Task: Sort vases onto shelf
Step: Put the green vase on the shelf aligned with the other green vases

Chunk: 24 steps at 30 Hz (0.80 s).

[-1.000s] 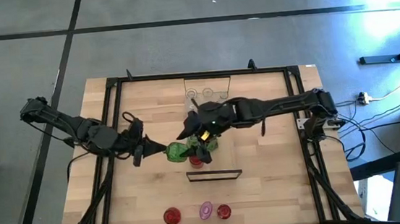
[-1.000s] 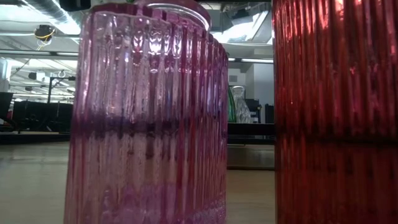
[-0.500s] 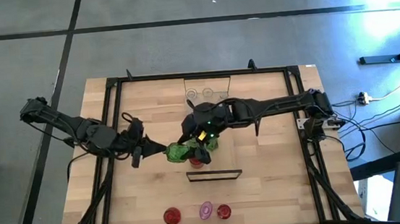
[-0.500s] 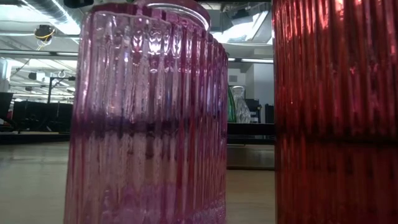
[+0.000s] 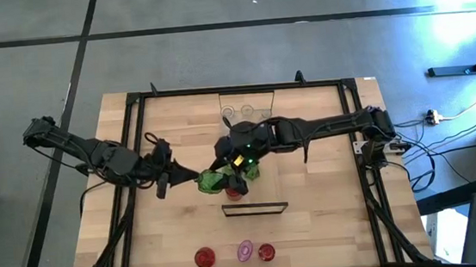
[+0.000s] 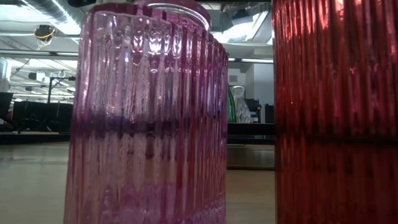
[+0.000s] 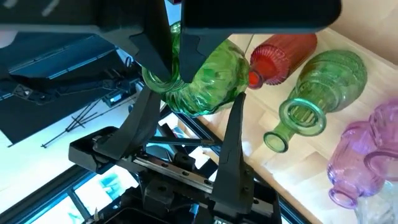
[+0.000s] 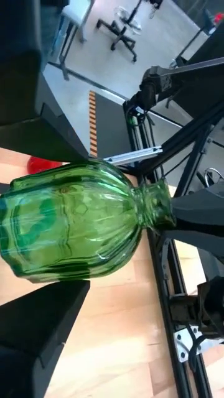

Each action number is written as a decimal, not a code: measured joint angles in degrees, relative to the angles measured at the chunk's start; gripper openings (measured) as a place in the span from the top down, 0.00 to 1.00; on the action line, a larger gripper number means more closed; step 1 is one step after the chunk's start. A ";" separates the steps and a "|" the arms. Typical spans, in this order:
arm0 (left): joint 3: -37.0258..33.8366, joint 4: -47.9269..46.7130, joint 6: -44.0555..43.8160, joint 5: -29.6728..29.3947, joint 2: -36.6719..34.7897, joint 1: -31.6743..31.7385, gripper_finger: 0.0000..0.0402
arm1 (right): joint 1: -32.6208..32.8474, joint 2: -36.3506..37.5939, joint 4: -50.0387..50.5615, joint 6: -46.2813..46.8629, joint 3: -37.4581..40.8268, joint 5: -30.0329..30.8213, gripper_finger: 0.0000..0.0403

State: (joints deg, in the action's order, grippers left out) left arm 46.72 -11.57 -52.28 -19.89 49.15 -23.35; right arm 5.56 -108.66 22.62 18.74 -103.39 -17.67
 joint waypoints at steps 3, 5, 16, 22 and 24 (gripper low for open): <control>0.00 0.31 0.57 -0.23 0.04 0.61 0.99 | -0.14 0.00 -0.16 1.53 0.00 0.21 0.22; 0.00 1.17 1.43 -0.16 0.07 1.15 0.99 | -0.14 0.00 -0.70 1.55 0.00 0.40 0.19; 0.00 2.80 2.99 1.67 0.07 3.68 1.00 | -0.02 0.00 -0.60 0.83 0.00 0.57 0.19; 0.00 4.11 3.60 2.49 0.07 5.16 1.00 | -0.02 0.00 -0.83 0.62 0.00 2.30 0.22; 0.00 4.17 3.82 2.65 0.05 5.52 1.00 | 0.00 0.00 -1.15 0.51 0.00 2.98 0.24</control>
State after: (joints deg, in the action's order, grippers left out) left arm 46.72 -7.40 -48.46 -17.23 49.19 -17.83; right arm 5.56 -108.66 21.47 19.25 -103.39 -14.69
